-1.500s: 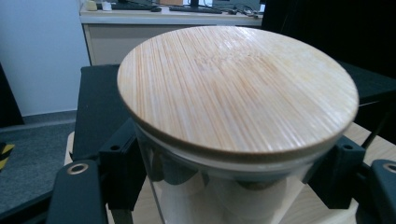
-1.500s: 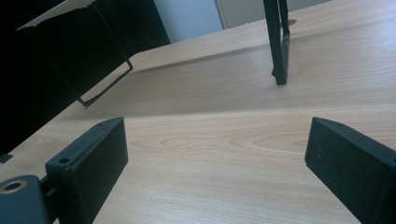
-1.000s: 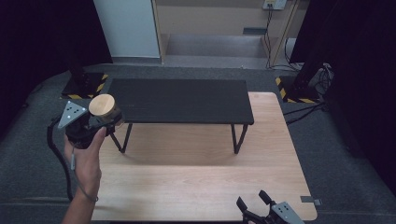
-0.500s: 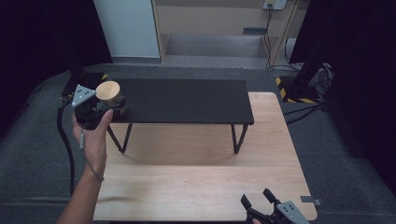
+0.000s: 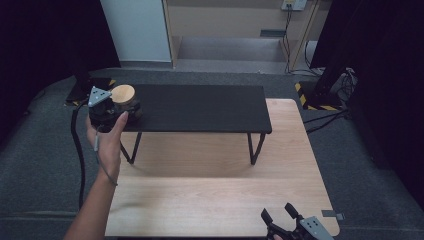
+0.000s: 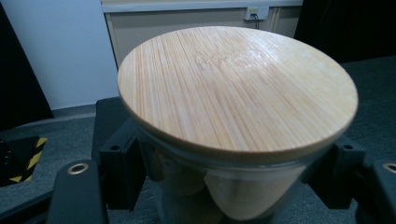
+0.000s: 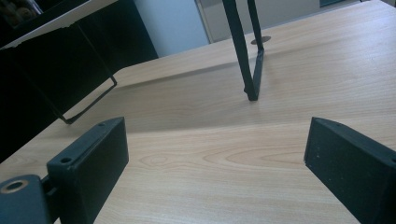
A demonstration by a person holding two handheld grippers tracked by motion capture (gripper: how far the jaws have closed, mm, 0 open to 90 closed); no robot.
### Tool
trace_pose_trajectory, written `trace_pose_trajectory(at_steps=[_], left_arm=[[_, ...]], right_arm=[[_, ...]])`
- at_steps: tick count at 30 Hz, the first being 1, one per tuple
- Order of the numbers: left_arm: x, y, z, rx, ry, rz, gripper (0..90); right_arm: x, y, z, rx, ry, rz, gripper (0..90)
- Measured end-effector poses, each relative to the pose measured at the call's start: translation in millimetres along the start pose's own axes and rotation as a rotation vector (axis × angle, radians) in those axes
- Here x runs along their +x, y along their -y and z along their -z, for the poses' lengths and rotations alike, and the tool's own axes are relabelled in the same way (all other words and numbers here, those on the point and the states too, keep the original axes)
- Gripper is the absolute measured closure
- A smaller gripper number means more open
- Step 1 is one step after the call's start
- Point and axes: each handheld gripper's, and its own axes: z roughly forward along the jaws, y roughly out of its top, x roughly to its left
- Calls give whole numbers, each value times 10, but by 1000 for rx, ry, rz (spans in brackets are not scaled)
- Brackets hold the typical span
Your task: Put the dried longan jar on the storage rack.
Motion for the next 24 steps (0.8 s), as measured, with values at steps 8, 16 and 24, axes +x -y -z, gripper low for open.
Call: trace_pose_trajectory(at_steps=[8,16,24], left_arm=[[-6,4,-62,11,0,0,243],[-13,42,-87,-1,-4,-15,198],[-83,158,-26,-53,-41,-24,19]], right_arm=[[-12,6,-1,1,4,-3,66],[-15,7,-21,7,2,-5,65],[-6,2,-45,9,-5,-2,64]])
